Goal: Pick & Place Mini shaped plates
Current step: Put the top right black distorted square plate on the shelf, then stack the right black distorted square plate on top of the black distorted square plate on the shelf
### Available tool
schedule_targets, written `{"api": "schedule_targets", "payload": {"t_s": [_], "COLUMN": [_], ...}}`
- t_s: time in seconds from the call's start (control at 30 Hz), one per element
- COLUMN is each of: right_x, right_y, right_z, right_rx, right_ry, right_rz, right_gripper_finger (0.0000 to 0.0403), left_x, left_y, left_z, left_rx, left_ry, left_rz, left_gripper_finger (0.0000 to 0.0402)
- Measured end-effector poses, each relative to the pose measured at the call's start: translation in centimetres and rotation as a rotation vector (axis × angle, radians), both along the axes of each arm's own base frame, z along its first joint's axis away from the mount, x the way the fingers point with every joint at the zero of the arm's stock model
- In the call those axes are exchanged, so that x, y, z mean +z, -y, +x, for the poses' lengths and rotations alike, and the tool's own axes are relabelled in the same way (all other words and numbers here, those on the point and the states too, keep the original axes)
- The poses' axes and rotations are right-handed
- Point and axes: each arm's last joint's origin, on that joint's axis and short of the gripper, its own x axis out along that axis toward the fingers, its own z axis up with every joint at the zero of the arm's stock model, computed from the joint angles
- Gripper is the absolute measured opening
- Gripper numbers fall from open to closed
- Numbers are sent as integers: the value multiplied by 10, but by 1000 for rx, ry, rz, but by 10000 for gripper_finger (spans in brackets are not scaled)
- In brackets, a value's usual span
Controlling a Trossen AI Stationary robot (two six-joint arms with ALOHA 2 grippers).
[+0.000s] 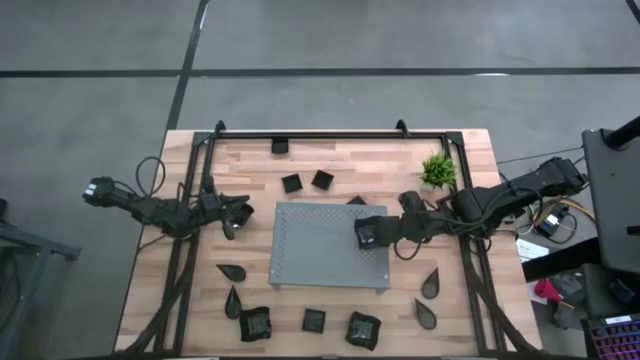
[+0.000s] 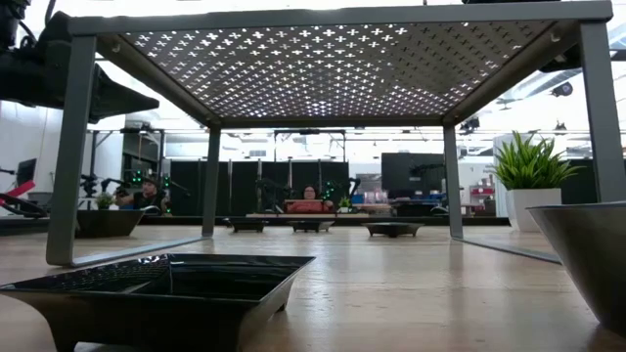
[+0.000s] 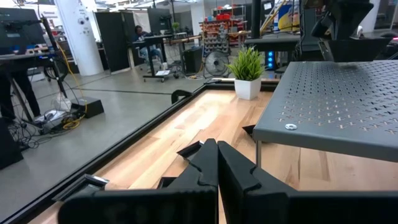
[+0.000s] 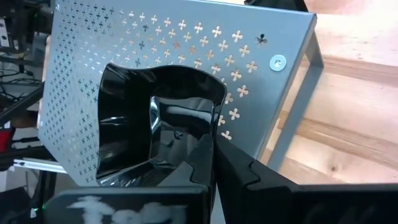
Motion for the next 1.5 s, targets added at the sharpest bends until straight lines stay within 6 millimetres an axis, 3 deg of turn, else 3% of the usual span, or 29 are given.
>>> {"api": "schedule_targets", "payload": {"t_s": [0.83, 1.3, 1.5], "right_x": [0, 2, 14], "right_y": [2, 5, 4], "right_z": [4, 7, 6], "right_rx": [31, 45, 125], "right_ry": [32, 55, 75], "right_rz": [-27, -38, -89], "right_gripper_finger": [10, 79, 95], "left_x": [0, 0, 0], "left_y": [0, 0, 0], "left_z": [0, 0, 0], "left_rx": [0, 0, 0], "left_ry": [0, 0, 0], "left_rz": [0, 0, 0], "left_gripper_finger": [0, 0, 0]}}
